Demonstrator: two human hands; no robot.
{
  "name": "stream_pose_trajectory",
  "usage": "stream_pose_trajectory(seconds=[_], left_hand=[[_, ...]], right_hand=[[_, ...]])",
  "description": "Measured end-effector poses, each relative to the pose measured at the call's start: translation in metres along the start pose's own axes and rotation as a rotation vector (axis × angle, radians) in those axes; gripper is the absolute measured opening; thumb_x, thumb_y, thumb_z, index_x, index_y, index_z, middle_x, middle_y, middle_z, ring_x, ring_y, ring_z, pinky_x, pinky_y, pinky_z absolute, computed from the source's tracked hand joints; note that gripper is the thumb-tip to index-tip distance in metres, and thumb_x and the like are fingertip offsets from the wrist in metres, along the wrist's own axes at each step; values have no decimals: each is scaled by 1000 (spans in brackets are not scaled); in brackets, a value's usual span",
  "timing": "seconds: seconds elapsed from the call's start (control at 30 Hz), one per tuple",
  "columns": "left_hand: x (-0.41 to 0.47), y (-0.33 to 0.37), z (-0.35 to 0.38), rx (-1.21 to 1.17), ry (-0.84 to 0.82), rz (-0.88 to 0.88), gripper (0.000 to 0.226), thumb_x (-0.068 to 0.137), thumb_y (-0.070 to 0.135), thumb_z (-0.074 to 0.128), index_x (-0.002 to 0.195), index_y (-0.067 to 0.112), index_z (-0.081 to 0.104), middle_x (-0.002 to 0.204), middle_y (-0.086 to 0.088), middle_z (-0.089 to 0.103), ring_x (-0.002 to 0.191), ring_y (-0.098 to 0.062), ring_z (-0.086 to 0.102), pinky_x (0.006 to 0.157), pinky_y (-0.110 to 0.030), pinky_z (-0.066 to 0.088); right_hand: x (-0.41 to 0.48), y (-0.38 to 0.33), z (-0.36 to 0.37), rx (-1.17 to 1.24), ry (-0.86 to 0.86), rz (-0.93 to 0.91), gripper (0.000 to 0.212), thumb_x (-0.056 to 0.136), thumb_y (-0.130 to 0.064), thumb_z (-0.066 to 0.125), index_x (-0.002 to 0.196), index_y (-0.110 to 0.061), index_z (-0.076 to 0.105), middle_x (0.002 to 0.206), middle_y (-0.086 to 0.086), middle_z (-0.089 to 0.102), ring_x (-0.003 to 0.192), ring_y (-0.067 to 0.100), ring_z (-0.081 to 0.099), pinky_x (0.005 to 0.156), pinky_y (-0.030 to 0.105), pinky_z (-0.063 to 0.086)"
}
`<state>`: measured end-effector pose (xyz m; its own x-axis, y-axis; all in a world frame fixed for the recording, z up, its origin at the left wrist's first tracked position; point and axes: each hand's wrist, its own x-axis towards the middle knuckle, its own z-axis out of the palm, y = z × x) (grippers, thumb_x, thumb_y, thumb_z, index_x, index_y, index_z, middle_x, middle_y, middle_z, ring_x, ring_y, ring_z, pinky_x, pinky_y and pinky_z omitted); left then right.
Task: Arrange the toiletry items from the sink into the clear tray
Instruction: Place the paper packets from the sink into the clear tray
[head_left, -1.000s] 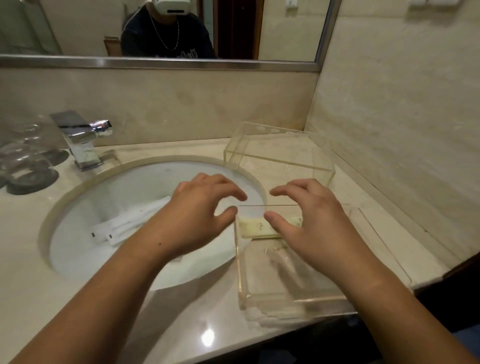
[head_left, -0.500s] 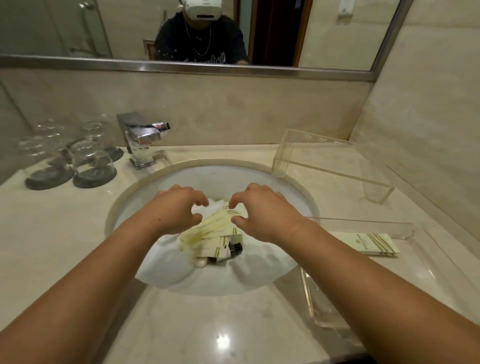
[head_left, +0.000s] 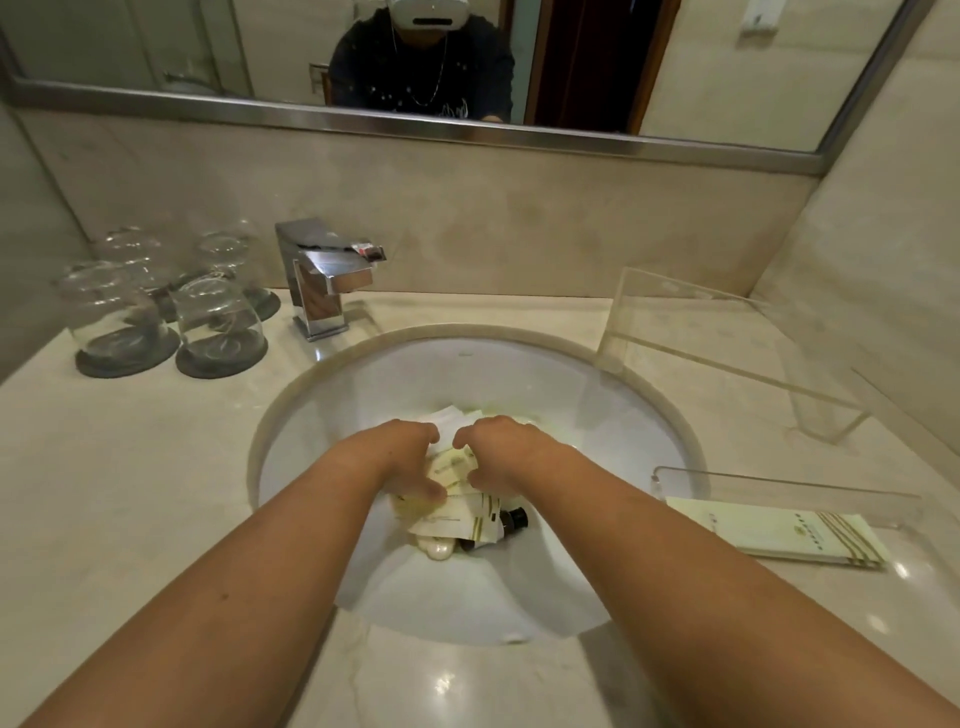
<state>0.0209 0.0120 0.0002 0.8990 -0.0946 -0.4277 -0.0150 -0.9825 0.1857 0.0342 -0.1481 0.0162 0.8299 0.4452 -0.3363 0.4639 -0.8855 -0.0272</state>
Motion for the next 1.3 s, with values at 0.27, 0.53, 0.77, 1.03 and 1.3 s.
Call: stream_pose_trajectory(seconds=[0.27, 0.53, 0.77, 1.03, 1.3], left_hand=[[4, -3, 4, -37, 7, -3, 72, 79, 36, 77, 143, 26, 46, 130, 5, 63, 115, -21, 59, 95, -38, 53], [6, -2, 5, -47, 8, -1, 76, 82, 31, 77, 149, 29, 42, 138, 4, 59, 120, -20, 57, 91, -31, 50], [5, -6, 1, -98, 99, 7, 54, 88, 23, 69, 139, 28, 55, 129, 3, 64, 114, -19, 61, 91, -32, 52], [4, -5, -3, -48, 212, -4, 39, 89, 14, 66, 127, 24, 63, 121, -4, 65, 105, -25, 65, 86, -37, 56], [-17, -14, -23, -270, 329, -19, 48, 94, 11, 61, 139, 25, 54, 135, -6, 61, 120, -23, 60, 96, -33, 49]], right_hand=[[16, -7, 15, 98, -53, 0, 61, 93, -18, 50, 151, -30, 36, 143, 1, 54, 131, 25, 48, 104, 41, 41], [22, -3, 23, 93, 7, 12, 48, 97, -25, 48, 144, -31, 45, 143, 0, 53, 133, 24, 42, 103, 42, 32], [21, -1, 23, 108, 21, 10, 47, 100, -29, 43, 147, -33, 42, 144, 2, 54, 135, 25, 39, 109, 43, 27], [18, -4, 21, 114, 189, -2, 65, 89, -6, 56, 147, -31, 39, 150, 5, 43, 144, 25, 30, 119, 45, 18], [-16, 9, -24, 265, 364, 120, 83, 88, -1, 59, 156, -32, 24, 165, 9, 17, 152, 28, 12, 121, 45, 18]])
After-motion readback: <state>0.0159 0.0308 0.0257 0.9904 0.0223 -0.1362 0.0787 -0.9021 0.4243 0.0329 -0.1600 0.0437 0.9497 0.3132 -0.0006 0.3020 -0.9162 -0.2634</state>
